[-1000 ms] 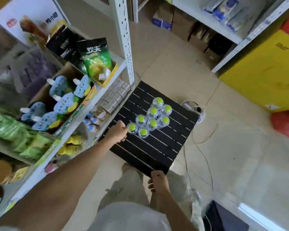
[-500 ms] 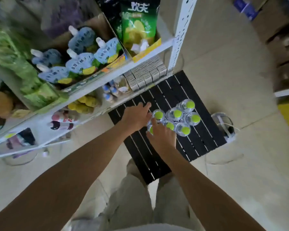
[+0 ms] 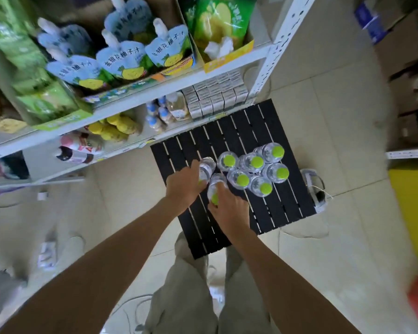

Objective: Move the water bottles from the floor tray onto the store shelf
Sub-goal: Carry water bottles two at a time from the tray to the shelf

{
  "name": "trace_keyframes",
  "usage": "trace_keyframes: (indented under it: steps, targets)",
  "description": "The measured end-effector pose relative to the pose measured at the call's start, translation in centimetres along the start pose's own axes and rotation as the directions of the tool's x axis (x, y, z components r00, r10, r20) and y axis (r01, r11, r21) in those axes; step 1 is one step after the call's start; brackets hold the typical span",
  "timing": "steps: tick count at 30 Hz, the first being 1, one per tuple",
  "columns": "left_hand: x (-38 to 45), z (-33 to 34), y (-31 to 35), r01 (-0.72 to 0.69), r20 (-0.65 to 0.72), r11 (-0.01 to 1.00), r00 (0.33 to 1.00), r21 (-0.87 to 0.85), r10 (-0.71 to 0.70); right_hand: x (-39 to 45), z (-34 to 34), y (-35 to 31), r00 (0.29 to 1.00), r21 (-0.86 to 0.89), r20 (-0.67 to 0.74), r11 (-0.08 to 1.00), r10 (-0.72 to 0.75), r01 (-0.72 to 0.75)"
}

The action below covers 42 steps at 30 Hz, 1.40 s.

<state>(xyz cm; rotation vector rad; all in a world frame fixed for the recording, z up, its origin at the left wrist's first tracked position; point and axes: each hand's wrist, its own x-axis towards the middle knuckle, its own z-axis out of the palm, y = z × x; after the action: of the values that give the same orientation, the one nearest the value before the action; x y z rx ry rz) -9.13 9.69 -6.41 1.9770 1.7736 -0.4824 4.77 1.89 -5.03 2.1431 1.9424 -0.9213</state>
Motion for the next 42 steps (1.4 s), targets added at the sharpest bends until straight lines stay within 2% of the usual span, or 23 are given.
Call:
trace_keyframes:
  steps: [3, 5, 7, 10, 12, 16, 20, 23, 24, 27, 30, 32, 36, 39, 42]
  targets:
    - [-2.3, 1.1, -1.1, 0.142, 0.107, 0.975, 0.986, -0.174, -0.124, -1.8, 0.5, 0.4, 0.996, -0.074, 0.082, 0.997, -0.033, 0.039]
    - [-4.0, 1.7, -1.7, 0.309, 0.181, 0.900, 0.948, -0.309, -0.263, -2.9, 0.6, 0.7, 0.993, -0.117, 0.119, 0.993, -0.010, 0.024]
    - [-5.4, 1.9, -2.6, 0.471, 0.268, 0.759, 0.882, -0.449, -0.388, -3.3, 0.6, 0.7, 0.993, -0.113, 0.116, 0.993, 0.030, -0.017]
    - [-7.4, 2.0, -4.7, 0.620, 0.418, 0.437, 0.774, -0.652, -0.476, -2.4, 0.0, 0.2, 0.999, -0.096, 0.034, 0.995, -0.033, 0.036]
    - [-10.2, 2.3, -6.2, 0.668, 0.462, 0.320, 0.716, -0.672, -0.524, -1.5, -0.6, -0.5, 0.992, -0.129, 0.054, 0.984, -0.114, 0.120]
    - [-16.3, 4.3, -8.0, 0.716, 0.508, 0.263, 0.662, -0.647, -0.552, -1.0, -1.5, -1.3, 0.949, -0.207, 0.222, 0.941, -0.222, 0.269]
    - [-23.3, 6.0, -9.0, 0.734, 0.549, 0.059, 0.556, -0.676, -0.624, -3.6, -1.2, -2.2, 0.921, -0.270, 0.289, 0.901, -0.260, 0.339]
    - [-28.2, 5.2, -10.9, 0.737, 0.542, 0.029, 0.522, -0.675, -0.659, -5.8, -1.3, -6.1, 0.892, -0.322, 0.335, 0.853, -0.303, 0.411]
    - [-29.8, 4.5, -11.7, 0.746, 0.544, 0.036, 0.517, -0.665, -0.661, -6.5, -1.6, -8.1, 0.872, -0.338, 0.349, 0.821, -0.344, 0.459]
    - [-34.1, 2.2, -14.4, 0.762, 0.497, 0.149, 0.544, -0.631, -0.676, -8.9, -3.5, -15.4, 0.787, -0.380, 0.399, 0.696, -0.471, 0.609]
    - [-37.5, -0.2, -17.7, 0.713, 0.401, 0.286, 0.628, -0.640, -0.667, -11.5, -5.4, -22.5, 0.703, -0.374, 0.423, 0.597, -0.571, 0.710]
    - [-40.1, -2.7, -20.4, 0.676, 0.329, 0.339, 0.658, -0.654, -0.678, -14.1, -6.4, -26.8, 0.654, -0.353, 0.383, 0.551, -0.652, 0.756]
    - [-44.1, -9.0, -27.1, 0.587, 0.126, 0.492, 0.715, -0.643, -0.688, -19.3, -8.7, -34.9, 0.606, -0.305, 0.293, 0.528, -0.740, 0.792]
    - [-46.5, -16.6, -33.1, 0.497, -0.084, 0.587, 0.713, -0.640, -0.696, -21.4, -12.0, -42.9, 0.585, -0.229, 0.191, 0.544, -0.788, 0.808]
    - [-49.4, -24.1, -37.9, 0.422, -0.340, 0.731, 0.684, -0.537, -0.645, -24.1, -16.4, -50.3, 0.537, -0.174, 0.061, 0.521, -0.841, 0.835]
